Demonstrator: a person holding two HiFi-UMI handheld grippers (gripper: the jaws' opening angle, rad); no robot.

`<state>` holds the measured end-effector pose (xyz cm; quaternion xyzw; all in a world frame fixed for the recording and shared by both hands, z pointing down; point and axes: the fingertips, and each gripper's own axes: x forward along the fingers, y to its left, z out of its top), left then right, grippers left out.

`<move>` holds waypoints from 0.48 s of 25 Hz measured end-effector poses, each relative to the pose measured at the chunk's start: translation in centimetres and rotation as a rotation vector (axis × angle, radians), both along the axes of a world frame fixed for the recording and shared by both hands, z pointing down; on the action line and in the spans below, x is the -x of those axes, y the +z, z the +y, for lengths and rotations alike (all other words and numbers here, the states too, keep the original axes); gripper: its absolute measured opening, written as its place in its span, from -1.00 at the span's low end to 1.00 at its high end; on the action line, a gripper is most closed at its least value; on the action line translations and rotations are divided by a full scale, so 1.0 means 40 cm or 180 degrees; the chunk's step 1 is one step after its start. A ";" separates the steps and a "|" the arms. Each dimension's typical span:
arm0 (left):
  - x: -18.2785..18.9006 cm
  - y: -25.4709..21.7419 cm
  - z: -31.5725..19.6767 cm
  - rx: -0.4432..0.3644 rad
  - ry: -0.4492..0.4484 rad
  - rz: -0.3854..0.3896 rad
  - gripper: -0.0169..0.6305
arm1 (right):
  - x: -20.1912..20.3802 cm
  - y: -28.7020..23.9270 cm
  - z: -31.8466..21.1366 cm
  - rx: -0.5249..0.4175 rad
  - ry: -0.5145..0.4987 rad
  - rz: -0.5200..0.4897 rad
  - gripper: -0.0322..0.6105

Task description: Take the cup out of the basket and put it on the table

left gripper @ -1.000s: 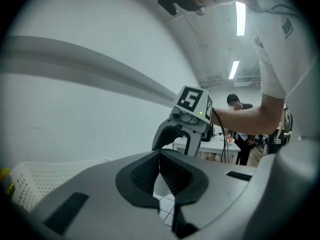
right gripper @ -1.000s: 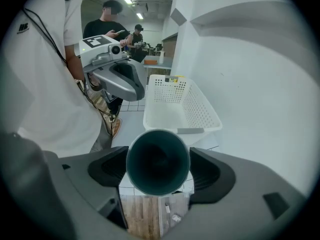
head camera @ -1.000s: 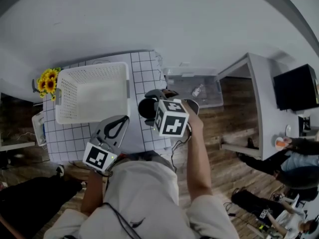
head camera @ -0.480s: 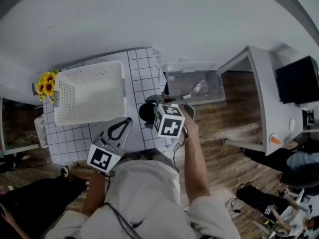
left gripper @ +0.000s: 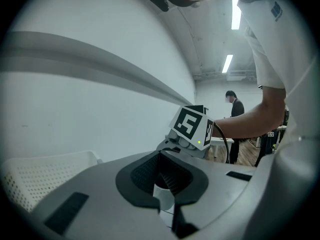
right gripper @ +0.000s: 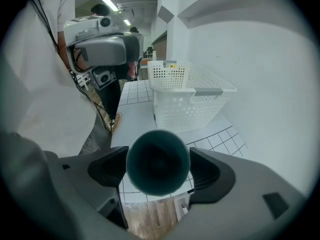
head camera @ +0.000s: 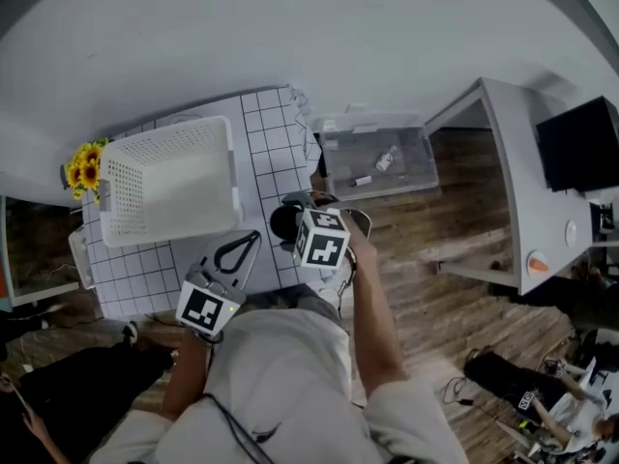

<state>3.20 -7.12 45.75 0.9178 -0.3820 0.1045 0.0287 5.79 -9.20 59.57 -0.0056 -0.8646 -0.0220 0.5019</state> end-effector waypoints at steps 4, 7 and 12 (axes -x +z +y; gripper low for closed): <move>-0.007 0.021 0.001 0.0066 0.0006 -0.0012 -0.91 | -0.012 0.040 0.013 0.0067 0.0043 0.0032 0.30; -0.013 0.034 0.001 0.0093 0.0033 -0.0032 -0.91 | -0.019 0.067 0.018 0.0088 0.0072 0.0061 0.30; -0.023 0.048 0.006 0.0109 0.0089 -0.0067 -0.91 | -0.029 0.101 0.022 0.0024 0.0161 0.0057 0.30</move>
